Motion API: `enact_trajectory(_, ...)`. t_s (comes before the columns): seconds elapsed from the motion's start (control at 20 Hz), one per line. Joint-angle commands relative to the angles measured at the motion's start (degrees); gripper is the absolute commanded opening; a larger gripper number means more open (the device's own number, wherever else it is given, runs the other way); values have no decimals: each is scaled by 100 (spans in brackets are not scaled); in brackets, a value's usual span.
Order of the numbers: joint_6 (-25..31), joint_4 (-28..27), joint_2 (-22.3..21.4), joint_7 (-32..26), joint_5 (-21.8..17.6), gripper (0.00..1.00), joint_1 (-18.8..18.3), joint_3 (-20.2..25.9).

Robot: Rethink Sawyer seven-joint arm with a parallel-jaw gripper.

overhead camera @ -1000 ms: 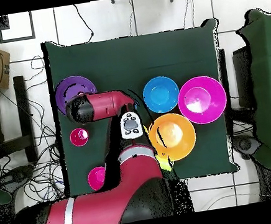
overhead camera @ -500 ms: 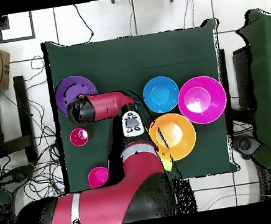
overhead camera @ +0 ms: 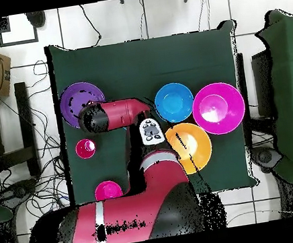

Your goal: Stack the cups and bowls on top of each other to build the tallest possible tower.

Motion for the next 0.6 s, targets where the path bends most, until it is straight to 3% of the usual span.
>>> enact_trajectory(0.05, -401, 234, 423, -338, -506, 100, -211, 741)
enact_trajectory(0.45, -275, 217, 420, -286, -584, 100, -241, 746)
enact_trajectory(0.5, -269, 215, 420, -280, -587, 0, -241, 746)
enact_trajectory(0.6, -261, 193, 425, -273, -591, 0, -229, 729)
